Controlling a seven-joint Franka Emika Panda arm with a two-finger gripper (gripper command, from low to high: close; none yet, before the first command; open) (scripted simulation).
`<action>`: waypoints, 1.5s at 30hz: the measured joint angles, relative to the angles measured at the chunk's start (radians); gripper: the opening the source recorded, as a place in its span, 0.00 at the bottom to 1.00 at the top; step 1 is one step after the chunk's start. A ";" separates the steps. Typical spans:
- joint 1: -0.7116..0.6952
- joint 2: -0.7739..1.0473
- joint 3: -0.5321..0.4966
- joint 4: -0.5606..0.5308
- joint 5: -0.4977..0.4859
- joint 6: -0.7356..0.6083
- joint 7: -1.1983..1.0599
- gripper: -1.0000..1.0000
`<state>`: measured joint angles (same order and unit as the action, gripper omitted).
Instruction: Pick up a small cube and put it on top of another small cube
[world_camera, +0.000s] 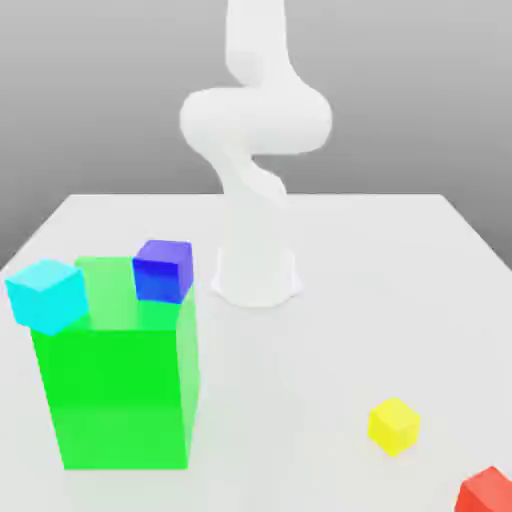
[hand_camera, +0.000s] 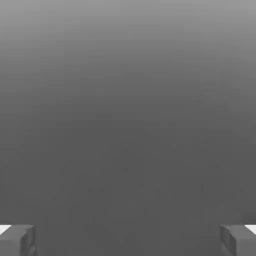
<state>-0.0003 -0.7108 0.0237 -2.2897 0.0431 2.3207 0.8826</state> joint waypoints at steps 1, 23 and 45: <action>0.000 0.038 0.012 0.005 0.017 0.008 0.037 0.50; 0.091 0.827 0.254 0.094 -0.051 0.194 1.082 0.50; 0.317 1.235 0.131 0.152 -0.209 0.332 1.598 0.00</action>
<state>0.3167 0.5245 0.1551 -2.1375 -0.1655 2.6531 2.4806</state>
